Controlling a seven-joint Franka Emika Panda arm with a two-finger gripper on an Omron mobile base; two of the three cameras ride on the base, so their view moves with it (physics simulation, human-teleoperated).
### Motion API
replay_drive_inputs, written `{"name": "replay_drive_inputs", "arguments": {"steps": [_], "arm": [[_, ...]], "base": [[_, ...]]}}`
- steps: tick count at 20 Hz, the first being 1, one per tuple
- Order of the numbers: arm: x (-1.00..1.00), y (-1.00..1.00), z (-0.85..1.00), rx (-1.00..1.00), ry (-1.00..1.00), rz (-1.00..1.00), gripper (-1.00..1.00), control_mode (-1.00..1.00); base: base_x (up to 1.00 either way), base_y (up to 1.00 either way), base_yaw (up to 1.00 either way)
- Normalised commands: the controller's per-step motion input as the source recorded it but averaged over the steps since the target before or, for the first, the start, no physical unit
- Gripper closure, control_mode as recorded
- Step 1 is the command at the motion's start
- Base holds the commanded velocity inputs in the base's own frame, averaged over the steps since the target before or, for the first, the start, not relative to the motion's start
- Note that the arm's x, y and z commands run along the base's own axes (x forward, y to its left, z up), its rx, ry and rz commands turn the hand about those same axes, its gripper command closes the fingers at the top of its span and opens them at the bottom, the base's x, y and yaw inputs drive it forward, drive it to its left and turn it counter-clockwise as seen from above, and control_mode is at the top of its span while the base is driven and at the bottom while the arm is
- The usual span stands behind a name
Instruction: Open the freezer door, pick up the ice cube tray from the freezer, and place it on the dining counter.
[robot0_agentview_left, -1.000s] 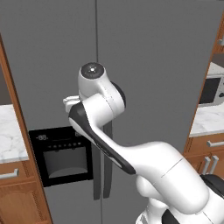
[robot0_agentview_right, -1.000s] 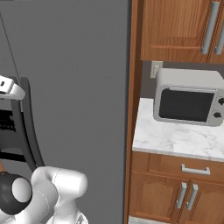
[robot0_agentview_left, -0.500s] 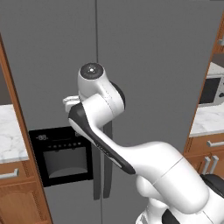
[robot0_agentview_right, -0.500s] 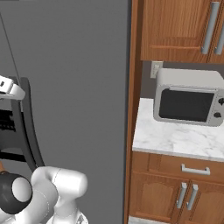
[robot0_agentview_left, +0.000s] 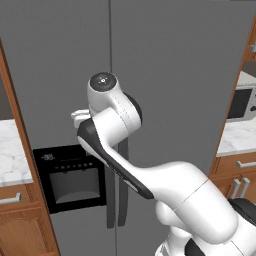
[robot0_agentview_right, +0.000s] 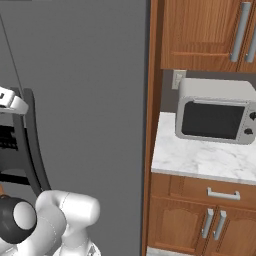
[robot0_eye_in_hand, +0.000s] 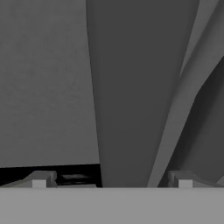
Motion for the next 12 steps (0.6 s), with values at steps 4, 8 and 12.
{"name": "replay_drive_inputs", "arguments": {"steps": [4, 8, 12], "arm": [[0.10, 0.26, -0.17, 0.00, 0.00, 0.00, -1.00, -1.00], [0.10, 0.26, -0.11, 0.00, 0.00, 0.00, -1.00, -1.00], [0.13, 0.19, -0.09, 0.00, 0.00, 0.00, -1.00, -1.00]], "base": [[0.00, 0.00, 0.00], [0.00, 0.00, 0.00], [0.00, 0.00, 0.00]]}}
